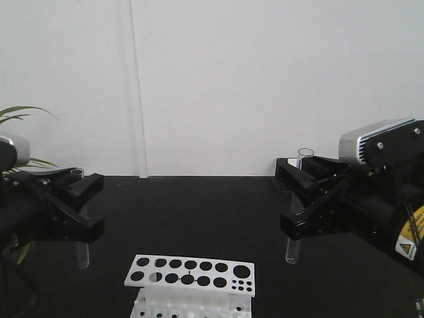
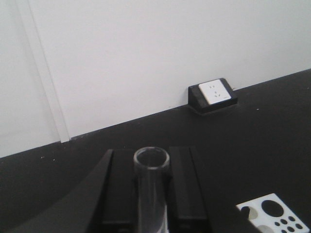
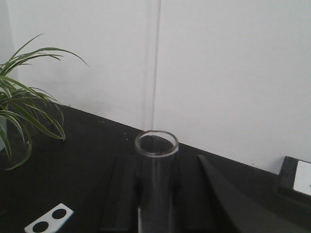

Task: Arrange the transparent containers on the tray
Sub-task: 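Grasp the other clear tube with the right gripper and lift it out, then hold both tubes upright, raised above the table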

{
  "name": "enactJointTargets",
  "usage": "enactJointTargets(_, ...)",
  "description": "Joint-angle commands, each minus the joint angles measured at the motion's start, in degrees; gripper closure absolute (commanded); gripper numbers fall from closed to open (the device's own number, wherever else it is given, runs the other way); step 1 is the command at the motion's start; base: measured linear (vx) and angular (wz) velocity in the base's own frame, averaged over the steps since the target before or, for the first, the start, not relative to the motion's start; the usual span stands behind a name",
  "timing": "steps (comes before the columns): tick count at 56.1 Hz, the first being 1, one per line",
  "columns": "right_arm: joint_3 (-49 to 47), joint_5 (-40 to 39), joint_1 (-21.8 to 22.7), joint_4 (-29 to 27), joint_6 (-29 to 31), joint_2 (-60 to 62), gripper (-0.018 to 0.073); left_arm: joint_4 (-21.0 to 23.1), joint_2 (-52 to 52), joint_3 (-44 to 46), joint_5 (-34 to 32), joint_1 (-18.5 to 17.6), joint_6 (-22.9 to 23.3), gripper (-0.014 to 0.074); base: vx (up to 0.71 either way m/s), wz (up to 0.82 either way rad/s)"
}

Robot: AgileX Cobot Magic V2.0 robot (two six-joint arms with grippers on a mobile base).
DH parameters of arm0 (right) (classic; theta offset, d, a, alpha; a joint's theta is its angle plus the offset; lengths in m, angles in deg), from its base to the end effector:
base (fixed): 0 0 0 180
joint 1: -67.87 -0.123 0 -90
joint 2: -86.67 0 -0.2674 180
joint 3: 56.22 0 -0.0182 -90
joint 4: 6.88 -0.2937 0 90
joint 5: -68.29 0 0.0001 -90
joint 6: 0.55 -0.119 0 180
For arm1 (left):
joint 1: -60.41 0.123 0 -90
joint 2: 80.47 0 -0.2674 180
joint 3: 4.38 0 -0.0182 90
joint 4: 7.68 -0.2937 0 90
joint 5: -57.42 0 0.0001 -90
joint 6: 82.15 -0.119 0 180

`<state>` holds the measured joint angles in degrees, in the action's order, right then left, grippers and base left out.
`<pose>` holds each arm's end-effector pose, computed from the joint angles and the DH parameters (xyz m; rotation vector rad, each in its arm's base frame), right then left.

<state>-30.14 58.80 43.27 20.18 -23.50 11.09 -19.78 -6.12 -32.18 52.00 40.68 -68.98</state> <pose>0.3084 0.1509 0.3337 -0.4576 1.5719 0.3399 0.3164 -0.1159 0.3222 0.2893 1.6738 -0.2892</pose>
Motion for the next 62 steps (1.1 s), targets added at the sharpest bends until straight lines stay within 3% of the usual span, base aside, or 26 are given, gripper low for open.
enactJointTargets(1, -1.77, -3.36, -0.02, -0.44, 0.04, 2.06, 0.0572, 0.58, -3.04, 0.38, -6.61, -0.29, 0.64, 0.0603, 0.00, 0.00)
enactJointTargets(62, -1.77, -3.09, -0.02, -0.44, 0.08, 2.07, 0.0572, 0.58, -2.93, 0.49, -5.93, -0.24, 0.64, 0.0603, 0.00, 0.00)
